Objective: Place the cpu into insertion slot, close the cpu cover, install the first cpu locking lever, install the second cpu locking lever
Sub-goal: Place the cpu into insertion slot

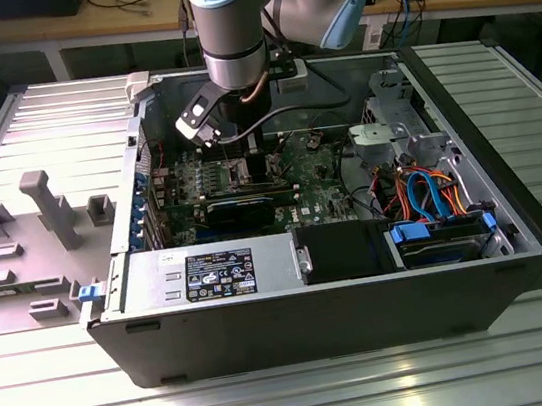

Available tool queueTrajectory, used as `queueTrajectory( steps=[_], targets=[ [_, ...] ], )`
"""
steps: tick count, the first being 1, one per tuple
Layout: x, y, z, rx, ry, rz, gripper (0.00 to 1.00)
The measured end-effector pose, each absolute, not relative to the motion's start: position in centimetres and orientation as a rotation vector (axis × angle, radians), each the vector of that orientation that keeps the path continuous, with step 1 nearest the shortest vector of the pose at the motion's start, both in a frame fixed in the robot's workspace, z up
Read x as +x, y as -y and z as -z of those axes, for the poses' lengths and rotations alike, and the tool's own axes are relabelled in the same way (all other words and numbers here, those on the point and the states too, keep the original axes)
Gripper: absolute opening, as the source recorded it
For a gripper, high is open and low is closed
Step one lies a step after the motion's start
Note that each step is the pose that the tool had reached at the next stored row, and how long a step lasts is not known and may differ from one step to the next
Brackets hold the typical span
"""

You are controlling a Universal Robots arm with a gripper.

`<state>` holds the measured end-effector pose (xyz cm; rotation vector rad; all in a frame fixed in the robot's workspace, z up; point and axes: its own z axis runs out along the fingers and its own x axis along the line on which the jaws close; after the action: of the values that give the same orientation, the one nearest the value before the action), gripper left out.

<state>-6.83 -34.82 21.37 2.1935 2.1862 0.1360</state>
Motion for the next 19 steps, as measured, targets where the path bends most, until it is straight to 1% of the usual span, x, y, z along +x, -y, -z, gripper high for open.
queueTrajectory(
  steps=[3,19],
  targets=[
    [-6.8,34.4,-21.3,2.194,-2.186,-0.137,0.55],
    [-7.0,34.3,-19.8,2.204,-2.177,-0.138,0.55]
  ],
)
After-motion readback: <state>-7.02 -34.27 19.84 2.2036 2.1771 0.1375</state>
